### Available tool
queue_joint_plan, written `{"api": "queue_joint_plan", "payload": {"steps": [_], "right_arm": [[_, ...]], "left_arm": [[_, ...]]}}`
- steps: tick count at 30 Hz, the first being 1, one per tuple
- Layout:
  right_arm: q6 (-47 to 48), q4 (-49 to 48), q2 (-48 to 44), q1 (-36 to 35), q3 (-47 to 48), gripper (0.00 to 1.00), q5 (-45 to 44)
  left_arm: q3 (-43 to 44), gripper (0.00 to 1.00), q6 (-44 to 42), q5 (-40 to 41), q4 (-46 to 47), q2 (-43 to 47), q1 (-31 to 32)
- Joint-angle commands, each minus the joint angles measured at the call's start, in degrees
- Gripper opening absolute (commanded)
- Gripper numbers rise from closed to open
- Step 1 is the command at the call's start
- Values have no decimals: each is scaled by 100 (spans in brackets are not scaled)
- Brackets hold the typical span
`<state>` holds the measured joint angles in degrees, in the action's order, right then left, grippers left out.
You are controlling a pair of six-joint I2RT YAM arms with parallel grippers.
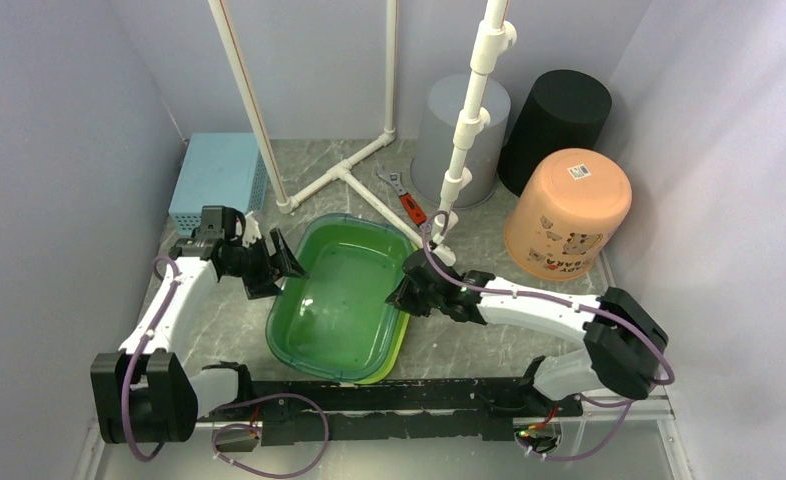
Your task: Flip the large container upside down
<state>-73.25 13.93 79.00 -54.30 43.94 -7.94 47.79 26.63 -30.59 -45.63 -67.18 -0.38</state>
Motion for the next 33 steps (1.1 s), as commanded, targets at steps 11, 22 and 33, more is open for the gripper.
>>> {"api": "queue_joint_plan", "payload": {"steps": [11,22,33], "right_arm": [[16,-410,-1450,252,-212,0,114],[845,-514,-1235,530,43,0,1201],[1392,-662,-915,527,540,0,1797]], "left_arm": [[1119,60,-526,-769,-323,486,12],[1410,38,-657,-2126,-138,540,10],[1503,31,-1140,-1498,-658,365,270]]}}
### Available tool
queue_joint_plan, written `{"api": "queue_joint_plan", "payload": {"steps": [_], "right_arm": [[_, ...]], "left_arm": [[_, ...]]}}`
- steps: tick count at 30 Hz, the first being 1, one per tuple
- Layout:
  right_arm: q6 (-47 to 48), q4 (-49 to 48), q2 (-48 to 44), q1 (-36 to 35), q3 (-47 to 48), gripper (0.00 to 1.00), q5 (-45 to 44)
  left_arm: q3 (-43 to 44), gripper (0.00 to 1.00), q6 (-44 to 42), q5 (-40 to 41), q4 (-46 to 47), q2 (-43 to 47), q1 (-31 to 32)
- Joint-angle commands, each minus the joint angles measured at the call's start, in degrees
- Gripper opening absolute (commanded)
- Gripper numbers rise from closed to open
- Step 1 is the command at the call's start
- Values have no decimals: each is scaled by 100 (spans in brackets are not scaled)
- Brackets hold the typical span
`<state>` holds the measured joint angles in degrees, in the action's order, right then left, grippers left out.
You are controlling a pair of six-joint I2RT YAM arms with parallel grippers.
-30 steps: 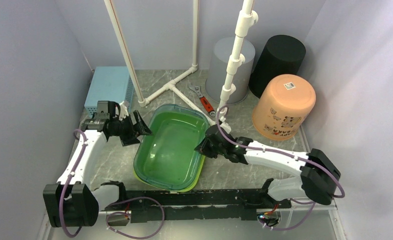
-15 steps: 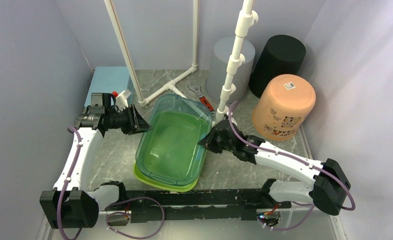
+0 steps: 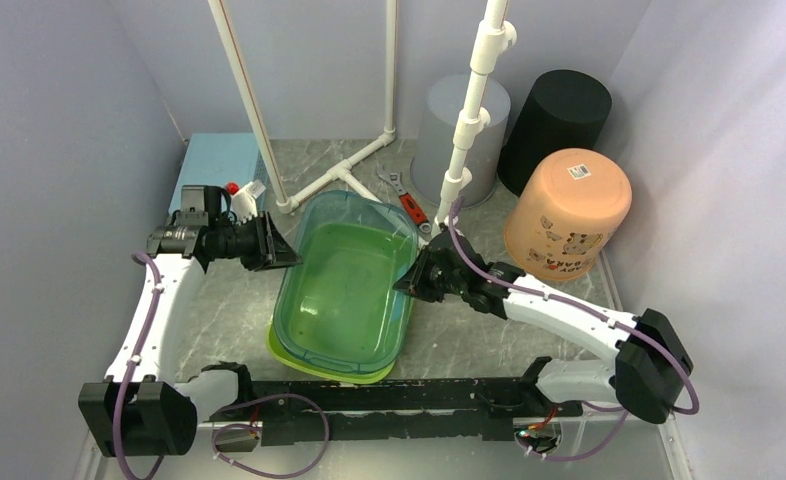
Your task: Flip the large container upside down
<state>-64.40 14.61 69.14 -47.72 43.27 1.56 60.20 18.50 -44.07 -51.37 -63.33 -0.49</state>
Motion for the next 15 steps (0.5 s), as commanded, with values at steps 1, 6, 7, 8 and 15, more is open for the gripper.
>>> {"api": "queue_joint_plan", "payload": {"steps": [1,6,7,8,15], "right_arm": [[549,-742,99,-136,658,0,923],[635,-729,203,-189,782,1,1056],[662,-628,223,-218,842,3,988],[711,-532,261,-247,895,5,948],[673,26,340,-272,1012,27,579]], "left_arm": [[256,30,-346,21,-102,-15,350],[317,9,-316,340,-25,-16,765],[332,3,-264,392,14,-7,829],[351,3,-211,421,71,12,872],[635,3,-142,1267,45,378,937]]}}
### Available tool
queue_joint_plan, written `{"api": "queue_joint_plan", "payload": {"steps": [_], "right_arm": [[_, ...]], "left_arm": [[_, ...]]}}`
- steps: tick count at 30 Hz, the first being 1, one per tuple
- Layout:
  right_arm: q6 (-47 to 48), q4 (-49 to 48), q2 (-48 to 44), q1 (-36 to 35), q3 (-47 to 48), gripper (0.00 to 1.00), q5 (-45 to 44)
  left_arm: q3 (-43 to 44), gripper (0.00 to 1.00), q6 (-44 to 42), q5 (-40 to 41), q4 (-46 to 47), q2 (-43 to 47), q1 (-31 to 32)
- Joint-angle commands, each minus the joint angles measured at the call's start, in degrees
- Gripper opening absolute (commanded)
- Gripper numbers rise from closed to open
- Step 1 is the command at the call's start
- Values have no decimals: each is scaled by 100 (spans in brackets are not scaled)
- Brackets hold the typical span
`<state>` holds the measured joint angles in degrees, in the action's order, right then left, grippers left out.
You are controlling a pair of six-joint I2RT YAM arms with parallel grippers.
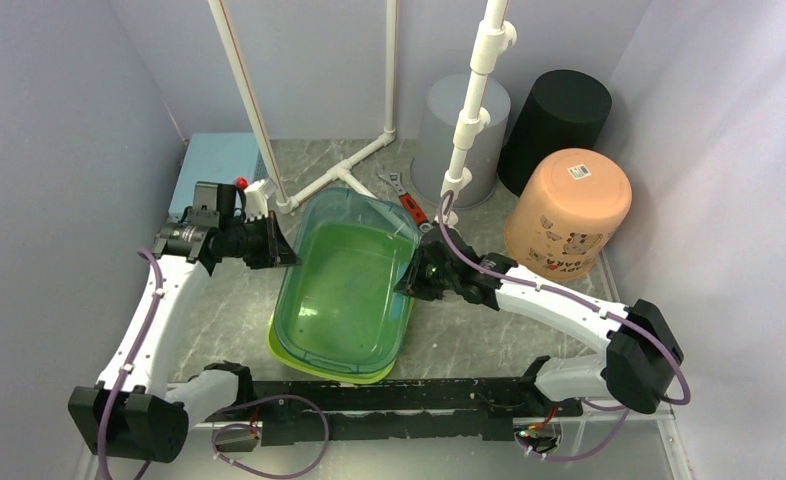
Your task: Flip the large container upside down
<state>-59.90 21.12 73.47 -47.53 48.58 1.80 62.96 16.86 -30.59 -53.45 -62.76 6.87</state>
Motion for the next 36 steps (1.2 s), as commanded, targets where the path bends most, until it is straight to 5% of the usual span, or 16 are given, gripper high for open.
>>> {"api": "queue_joint_plan", "payload": {"steps": [1,3,11,19,36], "right_arm": [[197,-625,-140,-292,451,32,519],[90,-668,-236,-291,345,44,489],[-34,-803,-573,-285,159,66,453],[-13,-844,-698,-288,123,75,496],[-41,-791,-781,-290,0,79,348]], "left_arm": [[386,3,62,91,255,398,201],[467,3,86,443,221,536,201],[1040,3,-75,1149,-41,646,200],[1297,3,-96,1683,-251,663,200],[2427,3,-176,2754,-759,739,200]]}}
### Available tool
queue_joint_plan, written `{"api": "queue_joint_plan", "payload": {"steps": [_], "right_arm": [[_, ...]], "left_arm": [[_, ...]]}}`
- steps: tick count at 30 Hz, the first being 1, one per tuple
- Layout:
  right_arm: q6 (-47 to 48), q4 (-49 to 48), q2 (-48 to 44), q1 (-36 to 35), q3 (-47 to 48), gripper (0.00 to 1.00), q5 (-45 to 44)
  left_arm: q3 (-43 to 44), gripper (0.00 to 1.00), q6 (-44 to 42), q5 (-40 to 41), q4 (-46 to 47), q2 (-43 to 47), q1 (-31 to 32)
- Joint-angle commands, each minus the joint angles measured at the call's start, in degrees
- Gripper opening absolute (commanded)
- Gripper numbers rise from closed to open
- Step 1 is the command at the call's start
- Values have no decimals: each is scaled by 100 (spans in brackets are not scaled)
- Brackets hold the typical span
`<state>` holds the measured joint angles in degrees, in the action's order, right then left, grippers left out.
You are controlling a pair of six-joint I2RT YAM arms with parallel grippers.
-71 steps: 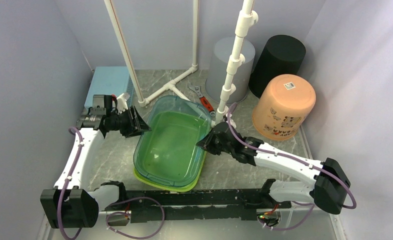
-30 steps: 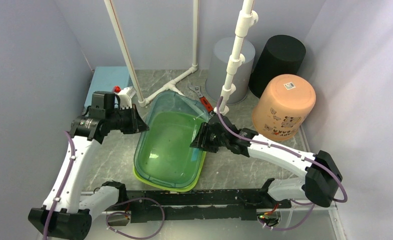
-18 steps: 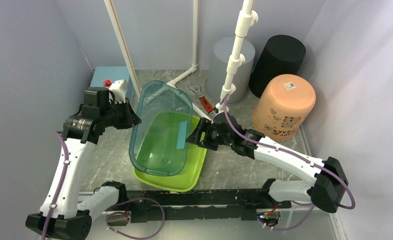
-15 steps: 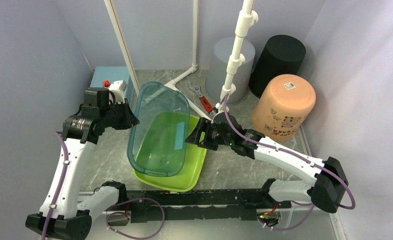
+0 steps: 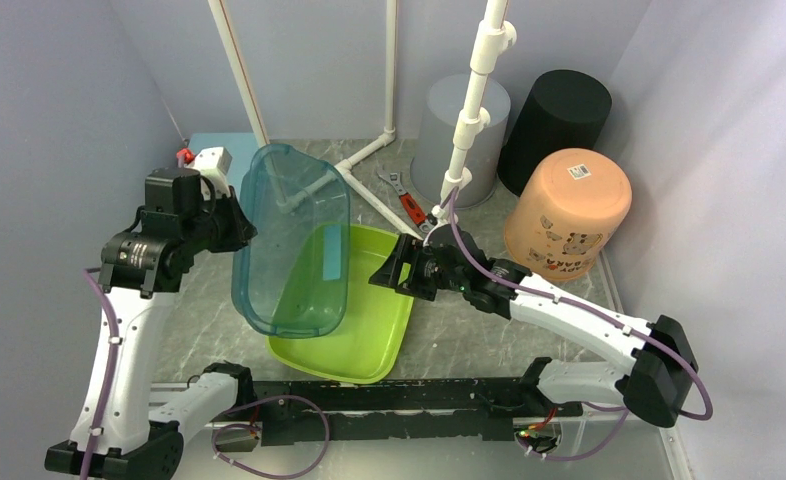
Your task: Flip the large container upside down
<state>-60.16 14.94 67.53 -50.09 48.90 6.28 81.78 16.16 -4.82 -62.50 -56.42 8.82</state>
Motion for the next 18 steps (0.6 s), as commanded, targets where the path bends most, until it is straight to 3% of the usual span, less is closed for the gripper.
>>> {"api": "queue_joint_plan", "payload": {"steps": [1,13,18], "right_arm": [[-28,-183,-187,-33,-50,79,-114],[-75,-85,-232,-36,-135,79,-189],[-62,-88,-192,-32,-111,79,-150]], "left_arm": [[627,3,-130,249,98,87,6],[712,3,-422,1107,-285,327,6],[926,3,-395,2008,-467,467,6]]}}
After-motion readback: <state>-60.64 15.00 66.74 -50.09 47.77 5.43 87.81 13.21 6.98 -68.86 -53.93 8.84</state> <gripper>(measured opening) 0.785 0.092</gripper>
